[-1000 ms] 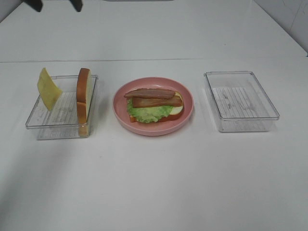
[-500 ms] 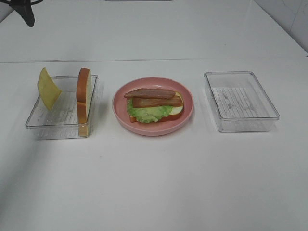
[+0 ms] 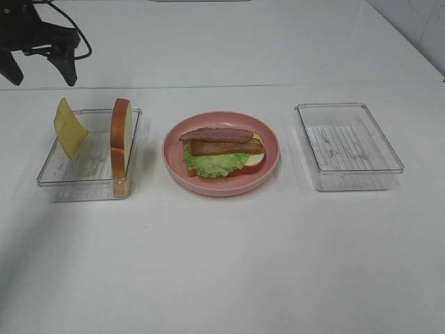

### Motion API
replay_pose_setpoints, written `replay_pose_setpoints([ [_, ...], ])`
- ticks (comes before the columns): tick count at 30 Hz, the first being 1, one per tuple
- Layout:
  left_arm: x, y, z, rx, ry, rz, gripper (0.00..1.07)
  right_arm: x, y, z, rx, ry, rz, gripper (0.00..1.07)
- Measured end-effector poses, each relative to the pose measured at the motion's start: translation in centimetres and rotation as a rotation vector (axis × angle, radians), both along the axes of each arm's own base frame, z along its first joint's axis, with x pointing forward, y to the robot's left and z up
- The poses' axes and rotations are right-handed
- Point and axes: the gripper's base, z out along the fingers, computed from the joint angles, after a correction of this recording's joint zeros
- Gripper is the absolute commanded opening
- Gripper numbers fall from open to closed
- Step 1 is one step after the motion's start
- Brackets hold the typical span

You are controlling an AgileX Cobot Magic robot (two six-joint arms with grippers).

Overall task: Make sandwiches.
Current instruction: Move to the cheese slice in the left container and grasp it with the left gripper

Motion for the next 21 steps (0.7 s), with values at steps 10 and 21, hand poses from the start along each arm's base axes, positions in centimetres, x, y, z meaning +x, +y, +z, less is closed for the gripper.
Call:
replay_pose_setpoints([
  [10,2.5,-1.2,-5.3,-0.006,0.056,0.008,0.79,0.0,0.0,0.0,0.000,0.000,0.000,0.75],
  [21,2.7,-1.2,-6.2,-0.003,0.073,0.010,0.75,0.0,0.0,0.0,0.000,0.000,0.000,0.75],
])
